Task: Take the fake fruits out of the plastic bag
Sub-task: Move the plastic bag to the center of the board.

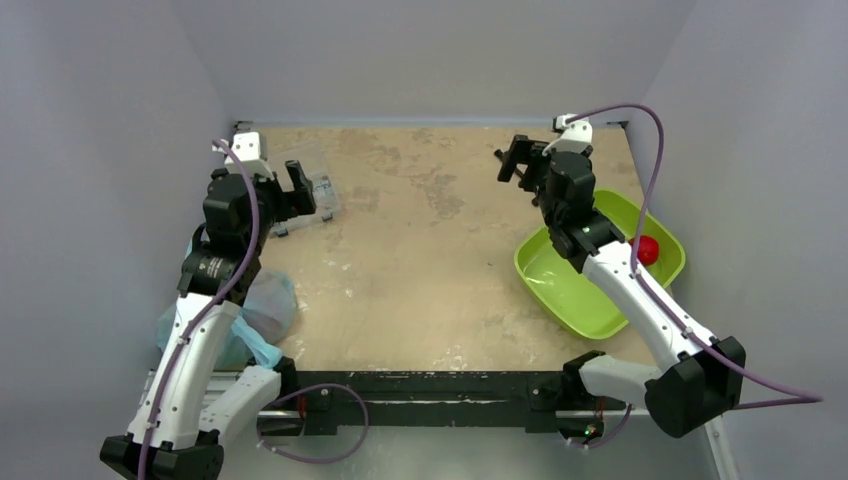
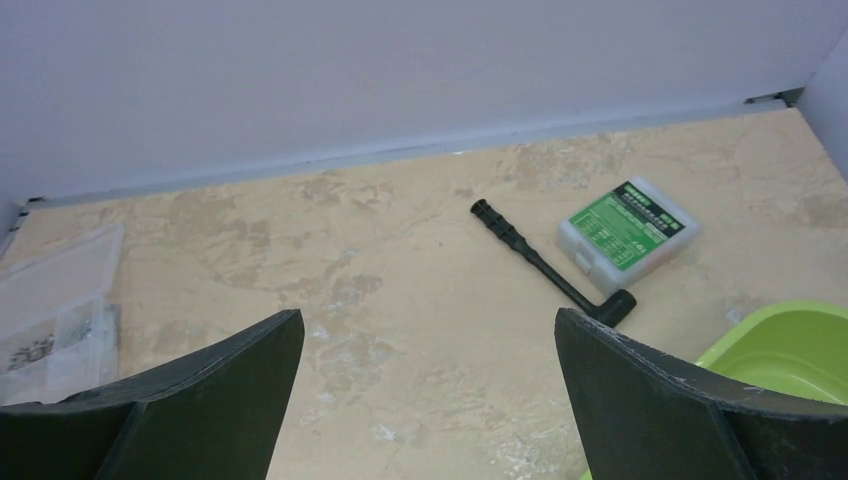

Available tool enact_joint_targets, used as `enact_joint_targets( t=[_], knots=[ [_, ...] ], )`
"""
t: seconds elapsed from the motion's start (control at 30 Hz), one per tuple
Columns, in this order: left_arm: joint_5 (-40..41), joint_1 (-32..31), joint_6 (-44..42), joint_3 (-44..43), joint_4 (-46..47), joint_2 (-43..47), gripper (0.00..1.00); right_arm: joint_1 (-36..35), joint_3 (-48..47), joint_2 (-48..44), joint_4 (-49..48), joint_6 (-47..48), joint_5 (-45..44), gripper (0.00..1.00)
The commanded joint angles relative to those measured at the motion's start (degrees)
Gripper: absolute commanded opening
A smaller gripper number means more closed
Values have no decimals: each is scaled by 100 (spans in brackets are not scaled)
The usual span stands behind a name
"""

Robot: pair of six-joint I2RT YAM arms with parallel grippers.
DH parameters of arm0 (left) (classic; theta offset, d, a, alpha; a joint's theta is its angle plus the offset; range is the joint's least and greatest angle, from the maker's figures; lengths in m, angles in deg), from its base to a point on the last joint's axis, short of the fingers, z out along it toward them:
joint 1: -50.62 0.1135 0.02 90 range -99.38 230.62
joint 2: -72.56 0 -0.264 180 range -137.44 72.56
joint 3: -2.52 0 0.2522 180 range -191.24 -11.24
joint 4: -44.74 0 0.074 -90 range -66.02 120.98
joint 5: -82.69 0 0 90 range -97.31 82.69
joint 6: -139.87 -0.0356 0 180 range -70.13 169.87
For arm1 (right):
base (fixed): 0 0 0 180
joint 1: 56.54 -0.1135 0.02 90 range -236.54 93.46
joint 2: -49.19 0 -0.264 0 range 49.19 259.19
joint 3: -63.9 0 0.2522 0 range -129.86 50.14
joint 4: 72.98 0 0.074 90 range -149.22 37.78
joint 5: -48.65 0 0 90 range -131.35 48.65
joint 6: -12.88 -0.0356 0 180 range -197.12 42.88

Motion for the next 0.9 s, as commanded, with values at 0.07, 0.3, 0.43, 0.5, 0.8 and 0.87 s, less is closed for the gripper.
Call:
enact_joint_targets(
  t=[0.07, 0.3, 0.43, 0.5, 0.8, 0.87],
  knots=[
    [830, -202, 172, -272, -474, 2, 100, -44, -18, -65, -436, -505, 1071, 99],
    [865, -202, -56, -163, -411, 319, 100, -49, 435, 136, -1189, -2091, 2514, 99],
    [882, -202, -181, -164, -415, 408, 100, -271, 776, 600, -2303, -2587, 3807, 99],
    [886, -202, -187, -195, -446, 472, 100, -625, 767, 948, -2719, -2773, 3884, 99],
    [742, -202, -220, -205, -430, 1063, 100, -2492, -395, 2876, -3475, -2753, 3959, 99],
    [759, -202, -220, -205, -428, 1097, 100, -2892, -713, 3264, -3535, -2768, 4063, 99]
  ],
)
